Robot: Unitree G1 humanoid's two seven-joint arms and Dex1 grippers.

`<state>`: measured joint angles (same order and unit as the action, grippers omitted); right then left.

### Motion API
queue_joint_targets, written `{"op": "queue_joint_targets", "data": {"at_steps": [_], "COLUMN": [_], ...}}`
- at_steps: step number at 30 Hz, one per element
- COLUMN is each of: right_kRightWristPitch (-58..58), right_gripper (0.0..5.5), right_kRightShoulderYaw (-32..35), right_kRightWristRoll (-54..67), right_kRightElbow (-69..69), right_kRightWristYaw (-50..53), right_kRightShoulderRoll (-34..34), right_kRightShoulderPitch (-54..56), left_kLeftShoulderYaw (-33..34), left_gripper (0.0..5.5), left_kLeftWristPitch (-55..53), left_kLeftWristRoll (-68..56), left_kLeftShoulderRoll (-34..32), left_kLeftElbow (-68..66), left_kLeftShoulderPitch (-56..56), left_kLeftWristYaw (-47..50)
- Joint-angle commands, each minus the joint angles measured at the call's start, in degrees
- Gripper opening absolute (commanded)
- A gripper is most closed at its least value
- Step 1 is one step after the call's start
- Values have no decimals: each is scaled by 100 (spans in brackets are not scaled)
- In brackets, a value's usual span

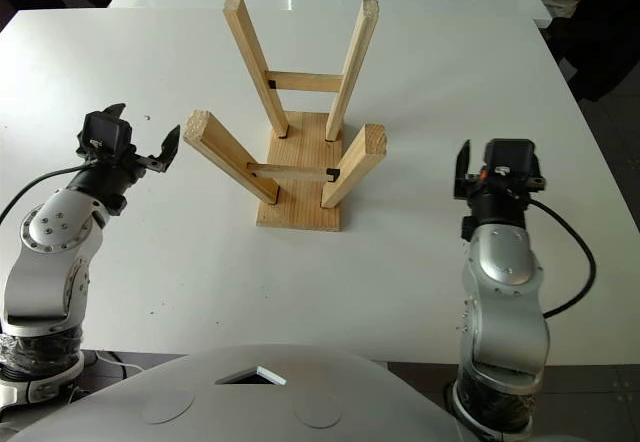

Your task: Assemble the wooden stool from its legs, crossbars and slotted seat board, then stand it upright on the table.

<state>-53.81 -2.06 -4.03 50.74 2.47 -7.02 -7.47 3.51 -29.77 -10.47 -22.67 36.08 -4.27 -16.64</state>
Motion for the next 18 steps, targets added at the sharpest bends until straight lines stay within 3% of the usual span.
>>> {"op": "queue_joint_targets", "data": {"at_steps": [1, 4, 8, 14, 18], "right_kRightWristPitch": [-808, -1048, -910, -2, 501], "right_gripper": [341, 341, 341, 341, 341], "right_kRightShoulderYaw": [-1265, -1202, -702, -325, -64], "right_kRightWristRoll": [497, 391, 252, 167, 162], "right_kRightElbow": [-156, -197, -412, -1134, -1418], "right_kRightWristYaw": [56, 44, -150, -730, -1447], "right_kRightShoulderRoll": [1289, 1210, 640, -333, -1357], "right_kRightShoulderPitch": [1484, 1506, 1036, 87, -653], "left_kLeftShoulderYaw": [-928, -1176, -1235, -1392, -1287], "left_gripper": [440, 440, 440, 440, 440], "left_kLeftWristPitch": [-896, -1204, -1145, -5, 515], "left_kLeftWristRoll": [-996, -950, -646, -29, 41], "left_kLeftShoulderRoll": [667, 702, 356, -280, -413], "left_kLeftElbow": [1077, 1043, 895, 141, -204], "left_kLeftShoulderPitch": [791, 1000, 484, -406, -524], "left_kLeftWristYaw": [-62, -56, -177, -578, -822]}}
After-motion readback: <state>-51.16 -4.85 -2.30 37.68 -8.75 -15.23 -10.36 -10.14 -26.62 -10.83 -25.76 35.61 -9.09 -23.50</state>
